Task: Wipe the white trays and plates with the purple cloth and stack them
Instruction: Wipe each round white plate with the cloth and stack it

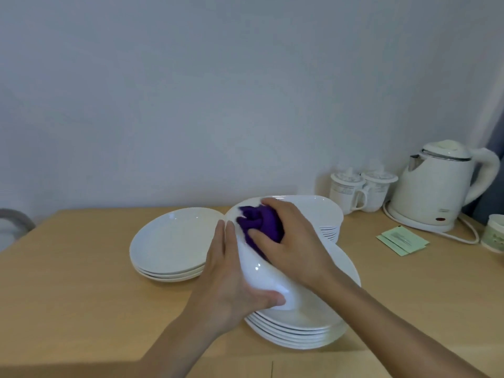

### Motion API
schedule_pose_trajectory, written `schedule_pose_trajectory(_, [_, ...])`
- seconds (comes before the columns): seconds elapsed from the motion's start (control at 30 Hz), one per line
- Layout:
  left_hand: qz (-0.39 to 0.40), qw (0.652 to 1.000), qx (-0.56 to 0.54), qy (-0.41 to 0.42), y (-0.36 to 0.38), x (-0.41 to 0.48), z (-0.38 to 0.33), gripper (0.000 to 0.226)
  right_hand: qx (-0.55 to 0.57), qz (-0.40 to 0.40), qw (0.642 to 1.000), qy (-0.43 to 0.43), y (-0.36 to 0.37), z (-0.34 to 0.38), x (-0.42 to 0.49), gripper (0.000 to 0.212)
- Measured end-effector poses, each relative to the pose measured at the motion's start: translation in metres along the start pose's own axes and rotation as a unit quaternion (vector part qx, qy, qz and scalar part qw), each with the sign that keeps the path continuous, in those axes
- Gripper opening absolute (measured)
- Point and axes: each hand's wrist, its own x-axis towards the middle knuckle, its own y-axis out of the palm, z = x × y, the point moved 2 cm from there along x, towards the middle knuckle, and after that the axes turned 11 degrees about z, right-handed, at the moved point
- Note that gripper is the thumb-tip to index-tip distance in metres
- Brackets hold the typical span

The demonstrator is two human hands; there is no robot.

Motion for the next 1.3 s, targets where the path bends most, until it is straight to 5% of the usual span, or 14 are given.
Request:
schedule_pose_trajectory(0.13, [-0.022,1.000,-0.009,0.017,-0.001,-0.002,-0.005,0.142,-0.054,0.067,0.996,-0.027,0.013,0.031,0.067,0.048])
schedule_pose_trajectory(0.3, [0.007,0.999,0.027,-0.041,0.000,-0.004,-0.004,0.135,-0.039,0.171,0.978,0.108,0.008,-0.001,0.129,0.038])
schedule_pose_trajectory(0.7, [0.007,0.999,0.015,-0.030,-0.001,-0.002,-0.002,0.130,0.183,-0.009,0.961,0.210,-0.055,-0.084,0.000,0.014])
schedule_pose_trajectory(0.8, [0.000,0.999,0.018,-0.028,-0.001,-0.002,-0.002,0.127,0.083,0.035,0.984,0.154,-0.055,-0.071,-0.047,0.026])
schedule_pose_trajectory(0.97, [0.011,1.000,0.026,-0.003,-0.003,-0.002,-0.006,0.116,-0.025,0.183,0.982,0.042,-0.044,-0.042,-0.098,0.077])
schedule_pose_trajectory(1.13, [0.025,0.988,-0.137,0.072,-0.022,-0.013,-0.011,0.087,-0.154,0.150,0.974,-0.068,-0.039,-0.025,-0.081,0.074])
schedule_pose_trajectory(1.3, [0.033,0.958,-0.274,0.071,-0.027,-0.014,0.003,0.116,-0.170,0.087,0.973,-0.128,-0.001,0.012,-0.046,0.070])
